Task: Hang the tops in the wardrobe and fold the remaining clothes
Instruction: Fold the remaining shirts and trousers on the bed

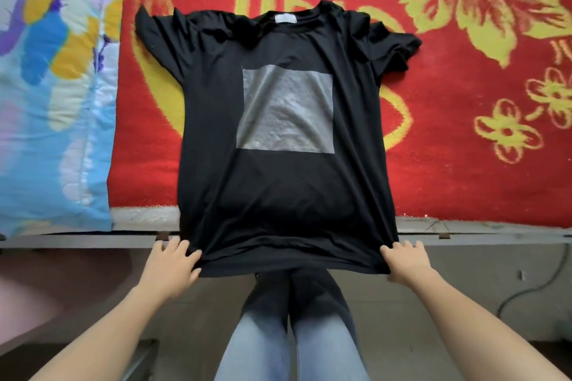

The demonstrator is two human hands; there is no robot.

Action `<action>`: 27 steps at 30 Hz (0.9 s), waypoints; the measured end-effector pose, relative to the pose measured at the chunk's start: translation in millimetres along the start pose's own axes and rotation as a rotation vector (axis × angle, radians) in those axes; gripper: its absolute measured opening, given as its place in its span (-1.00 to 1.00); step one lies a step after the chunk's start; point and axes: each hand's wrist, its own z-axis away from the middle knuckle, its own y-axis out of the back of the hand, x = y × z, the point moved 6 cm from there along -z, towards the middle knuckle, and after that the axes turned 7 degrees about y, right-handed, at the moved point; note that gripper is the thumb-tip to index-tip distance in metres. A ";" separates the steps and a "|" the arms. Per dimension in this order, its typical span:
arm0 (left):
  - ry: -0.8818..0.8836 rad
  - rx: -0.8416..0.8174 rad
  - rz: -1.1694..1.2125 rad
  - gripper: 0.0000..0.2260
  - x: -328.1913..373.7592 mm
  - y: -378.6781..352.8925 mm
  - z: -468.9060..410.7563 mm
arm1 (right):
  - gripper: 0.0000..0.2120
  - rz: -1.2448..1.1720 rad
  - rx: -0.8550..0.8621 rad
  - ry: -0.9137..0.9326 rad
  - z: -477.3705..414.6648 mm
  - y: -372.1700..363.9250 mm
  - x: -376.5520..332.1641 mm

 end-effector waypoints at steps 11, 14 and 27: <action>0.203 0.098 0.124 -0.69 -3.8 109.6 -100.0 | -0.65 -0.249 0.462 -0.055 -19.0 118.1 21.4; 0.227 0.117 0.134 -0.66 -7.2 132.2 -132.0 | -0.66 -0.329 0.551 -0.078 -28.5 149.7 40.2; 0.541 0.049 0.183 -0.51 -51.6 196.9 -305.7 | -0.80 -0.400 0.955 -0.001 -127.6 334.6 129.2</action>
